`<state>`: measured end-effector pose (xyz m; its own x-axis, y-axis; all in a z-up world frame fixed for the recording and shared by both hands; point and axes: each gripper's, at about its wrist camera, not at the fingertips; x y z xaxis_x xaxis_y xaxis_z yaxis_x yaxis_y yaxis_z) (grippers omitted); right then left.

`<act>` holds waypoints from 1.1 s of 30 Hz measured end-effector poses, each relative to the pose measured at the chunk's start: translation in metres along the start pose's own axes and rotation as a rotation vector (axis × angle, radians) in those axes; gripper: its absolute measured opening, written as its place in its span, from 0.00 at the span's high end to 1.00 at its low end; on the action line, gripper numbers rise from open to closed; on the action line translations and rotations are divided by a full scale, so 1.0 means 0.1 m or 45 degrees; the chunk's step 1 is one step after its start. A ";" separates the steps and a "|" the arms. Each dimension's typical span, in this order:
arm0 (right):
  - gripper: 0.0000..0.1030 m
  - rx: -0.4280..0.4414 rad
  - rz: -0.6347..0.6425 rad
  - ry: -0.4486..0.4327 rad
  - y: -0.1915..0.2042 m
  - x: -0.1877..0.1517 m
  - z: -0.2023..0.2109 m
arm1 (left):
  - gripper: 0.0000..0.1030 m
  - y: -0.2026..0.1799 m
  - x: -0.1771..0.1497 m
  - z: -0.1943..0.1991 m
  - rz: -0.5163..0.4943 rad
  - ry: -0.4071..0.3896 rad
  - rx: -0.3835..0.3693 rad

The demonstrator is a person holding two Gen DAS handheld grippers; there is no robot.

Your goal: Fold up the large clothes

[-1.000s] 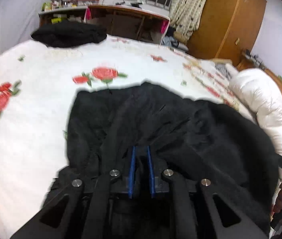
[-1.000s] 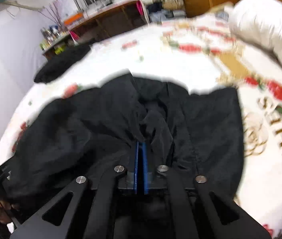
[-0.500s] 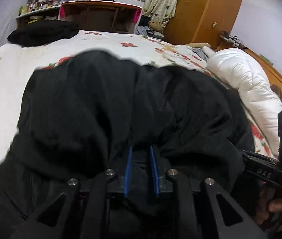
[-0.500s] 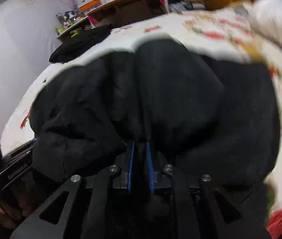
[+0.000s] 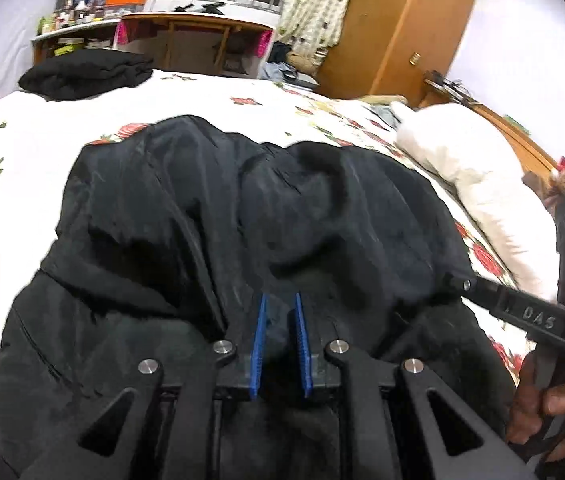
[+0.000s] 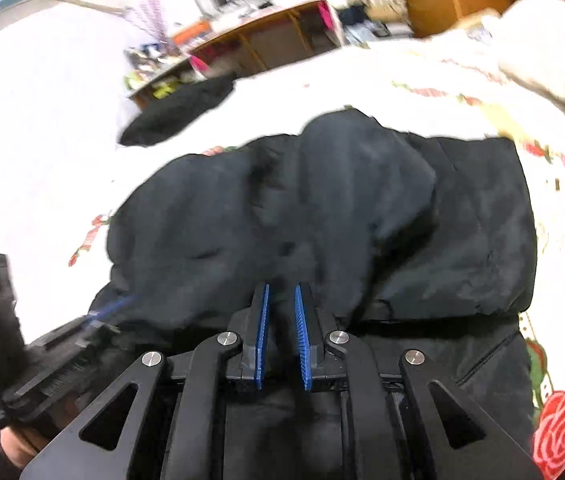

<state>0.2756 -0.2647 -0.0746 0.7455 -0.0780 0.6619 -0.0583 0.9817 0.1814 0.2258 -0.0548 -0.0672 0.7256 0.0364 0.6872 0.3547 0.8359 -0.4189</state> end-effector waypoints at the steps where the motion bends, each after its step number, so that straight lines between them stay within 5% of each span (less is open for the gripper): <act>1: 0.87 0.009 0.024 0.012 0.05 -0.03 -0.01 | 0.84 0.01 -0.04 -0.05 -0.011 0.019 0.016; 5: 0.88 -0.066 0.099 0.227 0.06 -0.35 -0.57 | 0.84 0.26 -0.14 -0.30 0.094 0.092 0.017; 14: 0.88 -0.093 0.119 0.228 0.10 -0.39 -0.47 | 0.84 0.16 -0.10 -0.20 0.050 0.118 0.024; 21: 0.88 -0.105 0.097 0.025 -0.09 -0.09 0.17 | 0.83 0.16 0.03 0.31 0.000 -0.001 0.063; 27: 0.88 -0.130 0.050 0.007 -0.32 0.21 -0.06 | 0.81 0.46 0.43 0.26 0.021 -0.091 0.166; 33: 0.88 -0.204 0.044 0.099 -0.47 0.24 -0.41 | 0.77 0.86 0.47 -0.10 0.095 -0.025 0.202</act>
<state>0.3232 -0.3054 -0.0968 0.7942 -0.0361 0.6065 0.0168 0.9992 0.0374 0.2960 0.0130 -0.0766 0.7341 0.1112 0.6698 0.2017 0.9062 -0.3716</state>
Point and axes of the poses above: each gripper's, at about its wrist camera, not at the fingertips, and z roughly against the way its jaws point, y to its left, x to its top, and after that the axes turned 12 degrees about -x, right-handed
